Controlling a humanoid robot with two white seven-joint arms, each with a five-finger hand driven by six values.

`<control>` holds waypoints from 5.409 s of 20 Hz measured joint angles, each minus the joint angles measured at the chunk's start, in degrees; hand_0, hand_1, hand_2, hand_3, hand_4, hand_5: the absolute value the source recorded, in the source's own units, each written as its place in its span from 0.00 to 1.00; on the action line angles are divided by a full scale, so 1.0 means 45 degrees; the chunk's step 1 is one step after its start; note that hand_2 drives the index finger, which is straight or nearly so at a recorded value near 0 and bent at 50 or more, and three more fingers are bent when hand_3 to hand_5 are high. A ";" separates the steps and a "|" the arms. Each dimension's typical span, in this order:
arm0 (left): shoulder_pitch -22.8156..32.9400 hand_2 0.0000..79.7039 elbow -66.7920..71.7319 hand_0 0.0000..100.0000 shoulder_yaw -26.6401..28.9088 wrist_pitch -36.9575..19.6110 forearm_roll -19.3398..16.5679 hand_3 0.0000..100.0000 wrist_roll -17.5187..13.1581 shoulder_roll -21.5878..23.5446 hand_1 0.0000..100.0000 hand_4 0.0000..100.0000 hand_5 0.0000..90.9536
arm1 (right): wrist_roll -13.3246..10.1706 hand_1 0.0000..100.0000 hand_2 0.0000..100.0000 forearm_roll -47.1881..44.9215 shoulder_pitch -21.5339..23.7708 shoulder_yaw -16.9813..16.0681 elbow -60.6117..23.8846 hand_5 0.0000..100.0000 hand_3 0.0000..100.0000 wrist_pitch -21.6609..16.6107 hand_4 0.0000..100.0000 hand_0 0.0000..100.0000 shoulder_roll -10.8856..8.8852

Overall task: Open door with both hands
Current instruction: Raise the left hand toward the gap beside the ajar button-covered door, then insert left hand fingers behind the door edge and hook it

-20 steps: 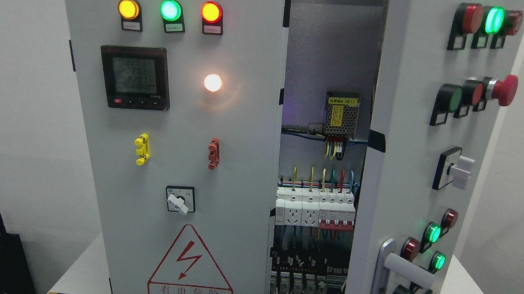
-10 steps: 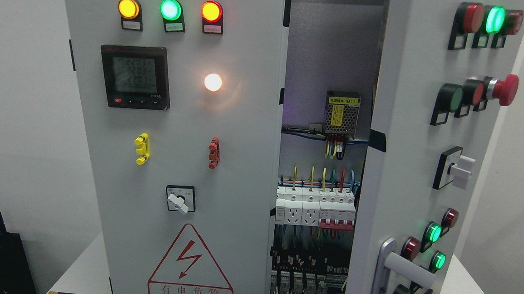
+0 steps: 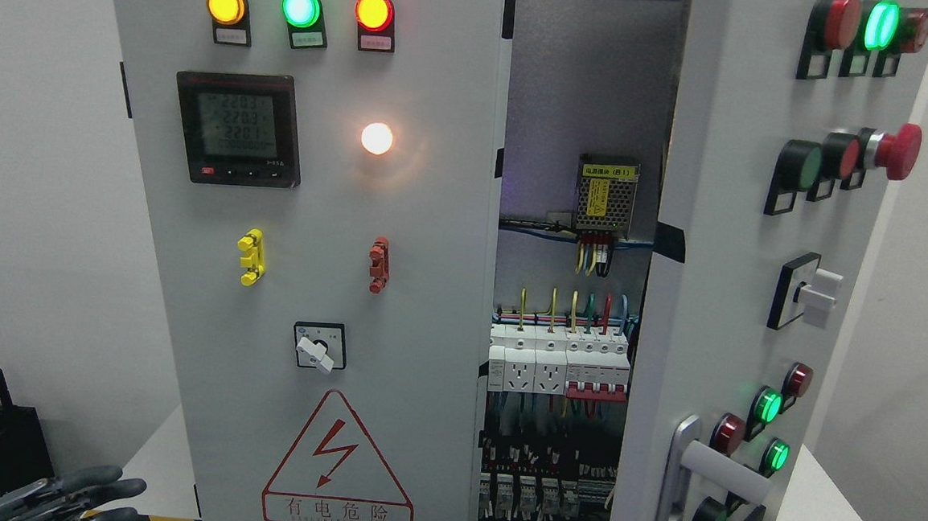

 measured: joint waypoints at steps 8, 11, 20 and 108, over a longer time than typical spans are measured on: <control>-0.0457 0.00 -0.0041 0.00 0.0411 0.0221 0.2293 0.00 -0.0259 0.2614 0.00 0.03 0.00 | -0.0002 0.00 0.00 0.0000 0.0000 0.0000 0.0001 0.00 0.00 0.0000 0.00 0.00 0.0000; -0.0473 0.00 -0.0013 0.00 0.0499 0.0225 0.2694 0.00 -0.0267 0.3274 0.00 0.03 0.00 | -0.0001 0.00 0.00 0.0000 0.0000 0.0000 -0.0001 0.00 0.00 0.0000 0.00 0.00 0.0000; -0.0964 0.00 0.0123 0.00 0.0427 0.0283 0.3265 0.00 -0.0282 0.4398 0.00 0.03 0.00 | -0.0002 0.00 0.00 0.0000 0.0000 0.0000 0.0003 0.00 0.00 0.0000 0.00 0.00 0.0000; -2.5813 0.00 0.7436 0.00 -2.0011 0.2844 0.0762 0.00 0.2116 -1.2320 0.00 0.03 0.00 | -0.0008 0.00 0.00 0.0000 0.0003 0.0000 -0.0005 0.00 0.00 0.0000 0.00 0.00 0.0000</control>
